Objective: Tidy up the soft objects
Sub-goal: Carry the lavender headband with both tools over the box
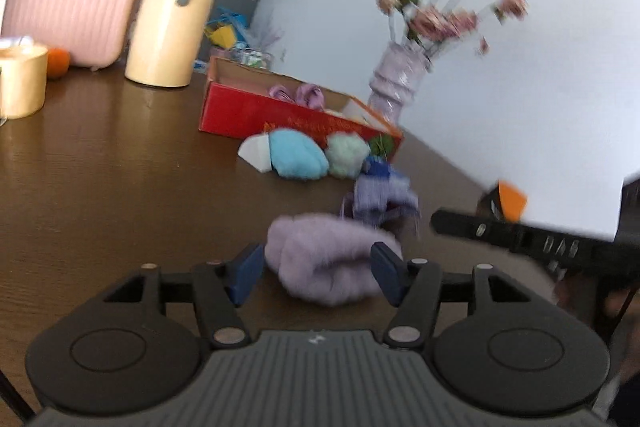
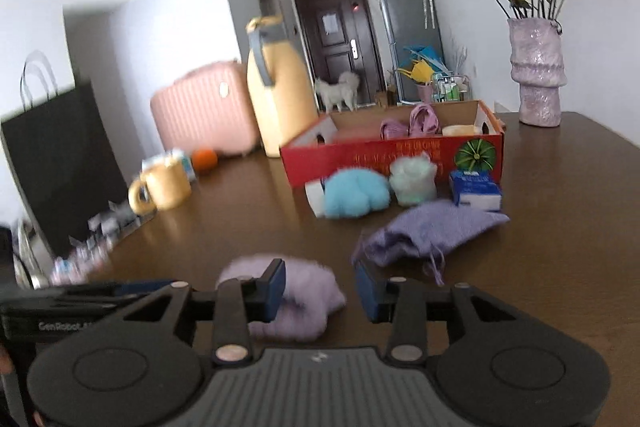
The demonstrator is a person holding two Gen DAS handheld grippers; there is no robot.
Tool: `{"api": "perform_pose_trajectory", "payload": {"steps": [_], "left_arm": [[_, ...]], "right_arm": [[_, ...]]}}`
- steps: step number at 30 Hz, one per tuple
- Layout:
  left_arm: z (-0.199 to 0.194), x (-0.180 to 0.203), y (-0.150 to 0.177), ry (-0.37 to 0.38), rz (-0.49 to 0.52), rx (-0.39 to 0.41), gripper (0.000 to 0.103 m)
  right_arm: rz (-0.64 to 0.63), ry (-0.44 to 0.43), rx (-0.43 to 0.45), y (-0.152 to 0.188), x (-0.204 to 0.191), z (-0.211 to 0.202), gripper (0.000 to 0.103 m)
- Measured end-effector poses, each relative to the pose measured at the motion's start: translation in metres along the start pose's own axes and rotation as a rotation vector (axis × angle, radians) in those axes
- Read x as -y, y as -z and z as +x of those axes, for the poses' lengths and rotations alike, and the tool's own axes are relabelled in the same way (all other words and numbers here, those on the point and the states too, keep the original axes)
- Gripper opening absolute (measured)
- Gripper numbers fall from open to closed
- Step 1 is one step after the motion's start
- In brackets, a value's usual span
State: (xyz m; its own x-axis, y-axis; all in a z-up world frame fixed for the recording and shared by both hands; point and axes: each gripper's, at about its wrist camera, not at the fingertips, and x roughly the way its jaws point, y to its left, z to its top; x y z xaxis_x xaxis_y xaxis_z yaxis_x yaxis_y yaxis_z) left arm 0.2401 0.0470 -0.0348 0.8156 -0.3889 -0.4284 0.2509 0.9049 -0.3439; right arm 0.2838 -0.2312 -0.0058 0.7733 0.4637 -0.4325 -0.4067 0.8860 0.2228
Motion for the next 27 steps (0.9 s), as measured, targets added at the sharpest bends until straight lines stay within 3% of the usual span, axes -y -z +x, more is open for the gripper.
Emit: {"api": "perform_pose_trajectory", "payload": {"steps": [4,8,13,15,17,18,21,27], "left_arm": [[0.030,-0.017,-0.023,-0.021,-0.226,-0.046,0.064],[0.051,-0.037,-0.023,-0.028,-0.412,-0.118,0.058],[0.050,-0.034,-0.010,-0.050,-0.307,-0.143,0.049],[0.050,-0.031,-0.008,-0.054,-0.287,-0.150,0.033],[0.050,-0.030,-0.006,-0.042,-0.271,-0.162,0.024],[0.050,-0.028,-0.005,-0.032,-0.264,-0.160,0.022],[0.048,-0.020,-0.004,-0.050,-0.218,-0.141,0.019],[0.042,-0.005,-0.017,-0.029,-0.152,-0.082,0.017]], "right_arm": [[0.145,0.006,-0.023,-0.003,0.014,0.041,0.040],[0.234,0.005,-0.070,0.008,0.018,0.068,0.041],[0.200,0.012,-0.087,0.031,0.011,0.074,0.042],[0.177,0.020,-0.072,0.036,0.006,0.072,0.040],[0.138,0.025,-0.076,0.037,0.001,0.071,0.035],[0.126,0.019,-0.078,0.037,-0.001,0.071,0.028],[0.114,0.011,-0.077,0.037,-0.002,0.068,0.020],[0.059,0.034,-0.029,0.022,-0.010,0.055,0.015]]}}
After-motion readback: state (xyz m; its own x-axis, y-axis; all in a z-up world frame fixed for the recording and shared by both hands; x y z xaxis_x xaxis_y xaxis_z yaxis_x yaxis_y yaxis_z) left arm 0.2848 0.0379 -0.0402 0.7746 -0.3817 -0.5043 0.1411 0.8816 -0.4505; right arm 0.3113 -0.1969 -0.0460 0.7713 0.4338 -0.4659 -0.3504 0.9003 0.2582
